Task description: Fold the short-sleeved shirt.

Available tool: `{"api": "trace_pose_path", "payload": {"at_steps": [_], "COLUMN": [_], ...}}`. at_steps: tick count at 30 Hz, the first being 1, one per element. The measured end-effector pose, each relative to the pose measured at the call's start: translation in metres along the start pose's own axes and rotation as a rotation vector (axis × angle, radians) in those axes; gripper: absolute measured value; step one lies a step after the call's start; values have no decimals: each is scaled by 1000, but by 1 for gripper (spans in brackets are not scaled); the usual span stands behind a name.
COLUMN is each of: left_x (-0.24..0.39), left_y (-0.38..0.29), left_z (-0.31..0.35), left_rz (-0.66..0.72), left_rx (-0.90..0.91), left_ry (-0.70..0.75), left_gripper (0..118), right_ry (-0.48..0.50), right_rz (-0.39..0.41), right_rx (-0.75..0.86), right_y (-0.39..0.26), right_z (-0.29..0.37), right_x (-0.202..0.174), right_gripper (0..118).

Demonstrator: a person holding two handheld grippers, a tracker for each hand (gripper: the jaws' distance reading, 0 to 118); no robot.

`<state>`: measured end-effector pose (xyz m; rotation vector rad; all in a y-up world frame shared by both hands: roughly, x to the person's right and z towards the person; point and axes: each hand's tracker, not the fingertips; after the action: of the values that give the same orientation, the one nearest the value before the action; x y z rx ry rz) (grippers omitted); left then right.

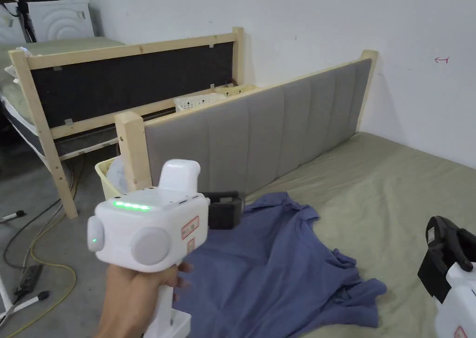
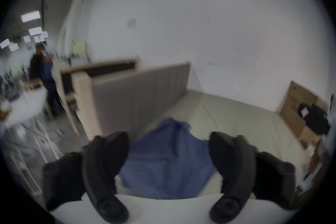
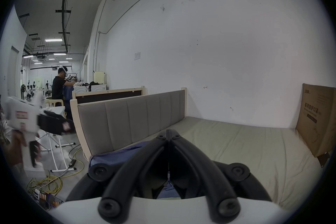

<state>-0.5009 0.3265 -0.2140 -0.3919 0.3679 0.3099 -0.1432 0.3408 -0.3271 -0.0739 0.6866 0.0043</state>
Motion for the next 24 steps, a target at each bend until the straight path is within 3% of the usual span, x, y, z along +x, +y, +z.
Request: {"api": "trace_pose_path", "payload": {"at_steps": [3,7,10,12,17,24], "left_x": [2,15,10,9,8,21], "left_y": [-12,-46,-72,-86,-105,-118], "left_z": [-80,-189,-253,-280,-328,-331], "left_rz": [-7,-164,-67,-30,-87,-188], "left_rx": [-160,-365,-522,-529,-617,-657], "left_ry": [-16,75,37,37,187,186], "left_gripper": [95,94,94,94,94,94], "right_ry": [2,15,14,7,9,-4], "right_rz": [9,17,18,6,-33,-18], "right_rx": [-29,-65,-87,-95,-122,-119], "right_y": [-11,-23,-32,-36,-43,-50], "right_z": [-15,-36,-53,-63,-80,-83], "right_x": [4,10,13,17,23,25], "right_gripper": [0,0,0,0,0,0]}}
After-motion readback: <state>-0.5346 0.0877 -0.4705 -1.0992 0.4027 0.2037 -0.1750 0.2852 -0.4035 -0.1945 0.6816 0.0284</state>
